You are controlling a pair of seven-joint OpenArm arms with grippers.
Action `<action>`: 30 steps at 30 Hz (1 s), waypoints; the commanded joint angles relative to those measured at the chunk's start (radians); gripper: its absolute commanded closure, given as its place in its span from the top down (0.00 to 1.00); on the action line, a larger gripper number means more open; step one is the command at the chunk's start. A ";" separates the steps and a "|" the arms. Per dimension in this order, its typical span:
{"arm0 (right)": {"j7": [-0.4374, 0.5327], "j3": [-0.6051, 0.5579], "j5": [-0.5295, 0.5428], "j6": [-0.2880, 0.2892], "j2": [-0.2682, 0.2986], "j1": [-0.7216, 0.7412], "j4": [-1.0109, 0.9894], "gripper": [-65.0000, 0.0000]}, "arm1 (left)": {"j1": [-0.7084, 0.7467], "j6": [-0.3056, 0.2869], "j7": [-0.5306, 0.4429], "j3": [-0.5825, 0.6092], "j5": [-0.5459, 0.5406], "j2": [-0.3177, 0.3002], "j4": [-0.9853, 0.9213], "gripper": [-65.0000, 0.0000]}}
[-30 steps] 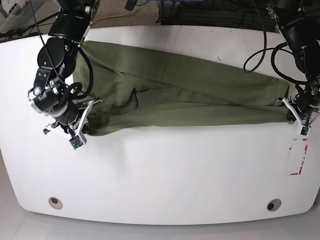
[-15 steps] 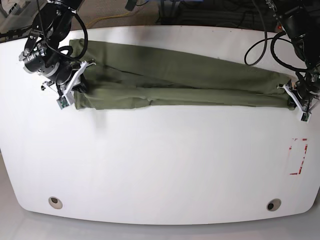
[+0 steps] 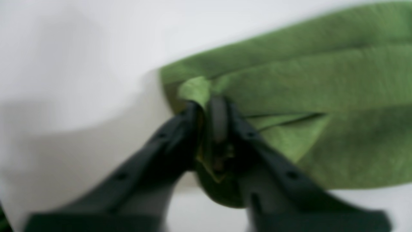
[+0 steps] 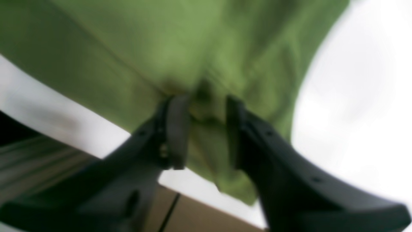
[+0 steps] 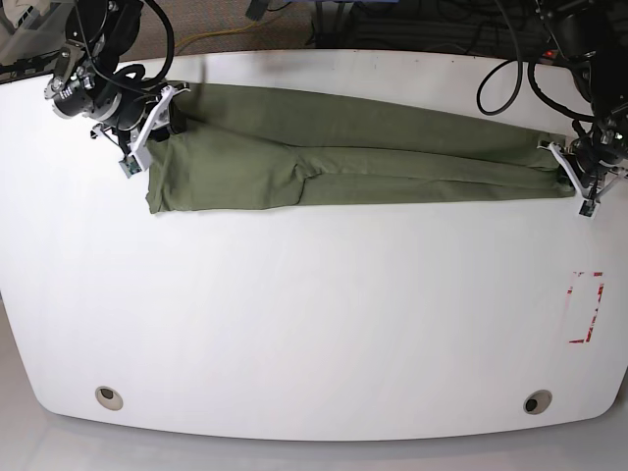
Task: Fold the T-shirt properly
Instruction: 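Lay the folded strip down and open both grippers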
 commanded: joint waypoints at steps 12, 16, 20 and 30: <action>0.013 -0.004 0.131 0.002 0.029 0.076 0.098 0.54 | 0.000 -0.001 0.005 -0.045 -0.158 -0.038 0.076 0.73; 0.013 -0.006 0.132 0.002 -0.017 0.130 0.027 0.54 | 0.000 -0.001 0.098 -0.094 -0.302 -0.074 0.083 0.73; 0.019 -0.007 0.106 0.002 -0.025 0.153 -0.086 0.54 | 0.000 -0.001 0.157 -0.134 -0.473 -0.102 0.079 0.74; 0.109 -0.056 -0.020 0.002 -0.019 0.164 -0.227 0.54 | 0.005 -0.001 0.258 -0.160 -0.588 -0.103 0.059 0.87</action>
